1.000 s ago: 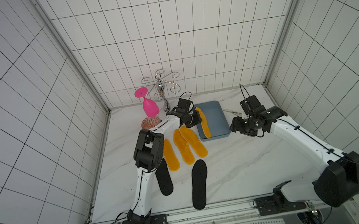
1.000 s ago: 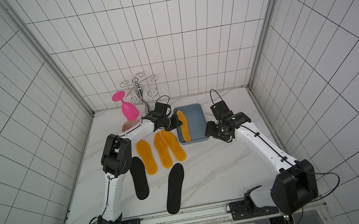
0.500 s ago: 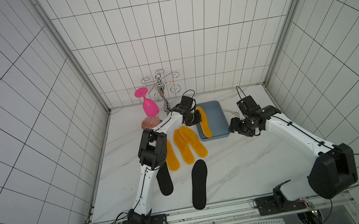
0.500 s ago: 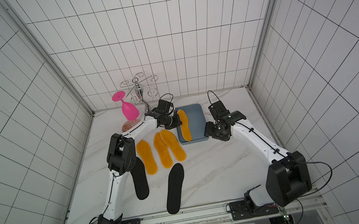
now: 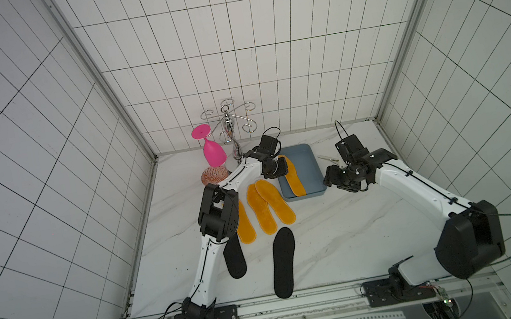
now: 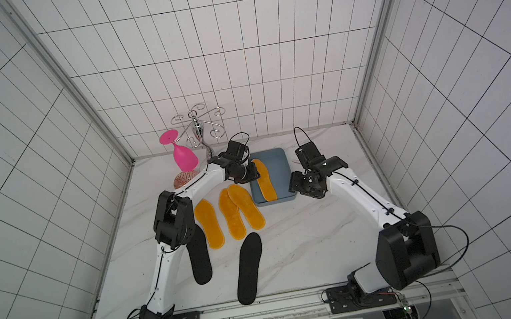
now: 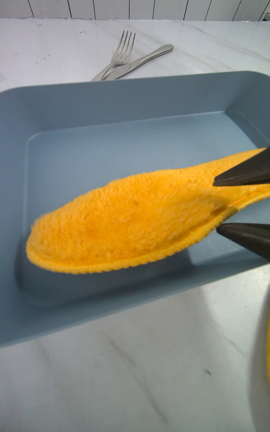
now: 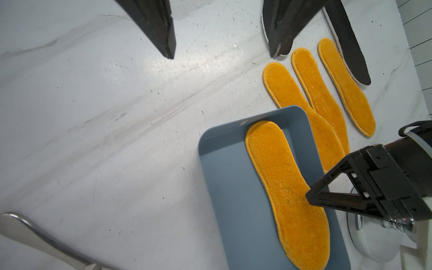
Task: Put the insoles into the storage box
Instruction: Place the insole in the storage box.
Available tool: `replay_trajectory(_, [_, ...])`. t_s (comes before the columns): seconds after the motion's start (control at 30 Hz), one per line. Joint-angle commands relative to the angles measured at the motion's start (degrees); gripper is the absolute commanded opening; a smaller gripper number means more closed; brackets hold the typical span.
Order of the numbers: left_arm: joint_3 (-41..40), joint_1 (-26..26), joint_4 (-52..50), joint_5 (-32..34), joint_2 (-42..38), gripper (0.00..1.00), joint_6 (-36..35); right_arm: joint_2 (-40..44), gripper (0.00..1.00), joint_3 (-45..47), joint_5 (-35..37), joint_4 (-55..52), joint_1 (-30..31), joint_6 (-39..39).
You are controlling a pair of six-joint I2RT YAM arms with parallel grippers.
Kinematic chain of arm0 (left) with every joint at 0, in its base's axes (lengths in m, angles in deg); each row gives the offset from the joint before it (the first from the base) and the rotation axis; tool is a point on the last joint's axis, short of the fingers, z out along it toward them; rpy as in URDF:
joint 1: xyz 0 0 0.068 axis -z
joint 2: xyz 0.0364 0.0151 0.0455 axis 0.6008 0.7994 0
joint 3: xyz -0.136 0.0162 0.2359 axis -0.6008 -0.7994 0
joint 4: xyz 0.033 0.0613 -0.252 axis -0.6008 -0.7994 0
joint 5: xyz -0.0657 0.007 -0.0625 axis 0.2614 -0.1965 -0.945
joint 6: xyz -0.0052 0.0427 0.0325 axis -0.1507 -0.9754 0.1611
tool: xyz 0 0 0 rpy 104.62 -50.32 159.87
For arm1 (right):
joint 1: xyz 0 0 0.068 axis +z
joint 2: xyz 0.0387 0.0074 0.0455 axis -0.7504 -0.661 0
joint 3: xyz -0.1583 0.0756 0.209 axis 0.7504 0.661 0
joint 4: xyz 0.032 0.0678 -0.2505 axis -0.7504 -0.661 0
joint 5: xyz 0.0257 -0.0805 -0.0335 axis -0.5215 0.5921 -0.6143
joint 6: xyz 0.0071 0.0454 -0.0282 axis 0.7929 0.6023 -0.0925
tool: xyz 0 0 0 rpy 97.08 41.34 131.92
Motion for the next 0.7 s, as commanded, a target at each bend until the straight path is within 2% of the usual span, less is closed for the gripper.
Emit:
replay_trajectory(0.0, [1.7,0.3,-0.3,1.6,-0.4,0.3,-1.0,-0.6,0.66,-2.0,0.1,0.1,-0.7,-1.0])
replay_trajectory(0.4, [1.7,0.6,-1.0,2.0,-5.6,0.36,-1.7,-6.3,0.63,-6.0,-4.4,4.5,-1.7,-3.7])
replay_trajectory(0.67, [-3.8,2.0,-0.9,0.8,-14.1,0.41,-1.6,-14.4,0.6,-10.2,-8.0,9.0,-2.0,-3.9])
